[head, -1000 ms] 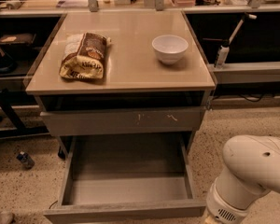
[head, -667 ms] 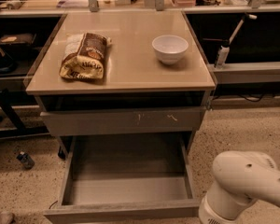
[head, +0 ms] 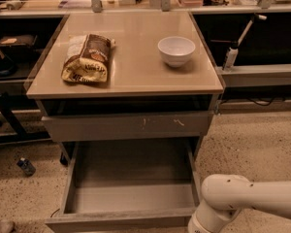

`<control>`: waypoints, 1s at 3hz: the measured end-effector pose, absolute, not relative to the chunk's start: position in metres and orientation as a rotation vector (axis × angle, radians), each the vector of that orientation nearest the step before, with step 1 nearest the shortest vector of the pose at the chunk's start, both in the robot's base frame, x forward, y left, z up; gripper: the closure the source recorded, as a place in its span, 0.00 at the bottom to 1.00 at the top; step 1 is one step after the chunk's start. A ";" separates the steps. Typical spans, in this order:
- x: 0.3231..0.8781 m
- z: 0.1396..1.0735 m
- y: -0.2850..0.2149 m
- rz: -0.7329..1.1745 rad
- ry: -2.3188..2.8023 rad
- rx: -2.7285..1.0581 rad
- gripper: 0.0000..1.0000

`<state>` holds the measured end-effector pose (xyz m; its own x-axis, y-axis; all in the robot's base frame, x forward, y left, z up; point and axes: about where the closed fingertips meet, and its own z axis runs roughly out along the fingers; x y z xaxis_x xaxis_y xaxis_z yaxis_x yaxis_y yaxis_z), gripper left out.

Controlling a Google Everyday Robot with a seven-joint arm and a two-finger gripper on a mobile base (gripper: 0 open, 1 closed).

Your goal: Close middle drawer

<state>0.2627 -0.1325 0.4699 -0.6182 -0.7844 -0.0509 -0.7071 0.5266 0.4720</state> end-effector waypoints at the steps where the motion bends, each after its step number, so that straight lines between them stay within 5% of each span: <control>1: 0.259 0.462 -0.130 -0.705 -2.586 1.266 1.00; 3: 0.287 0.431 -0.117 -0.760 -2.685 1.227 1.00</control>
Offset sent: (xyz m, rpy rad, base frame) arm 0.0044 0.0132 -0.0384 0.0256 0.0081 -0.0654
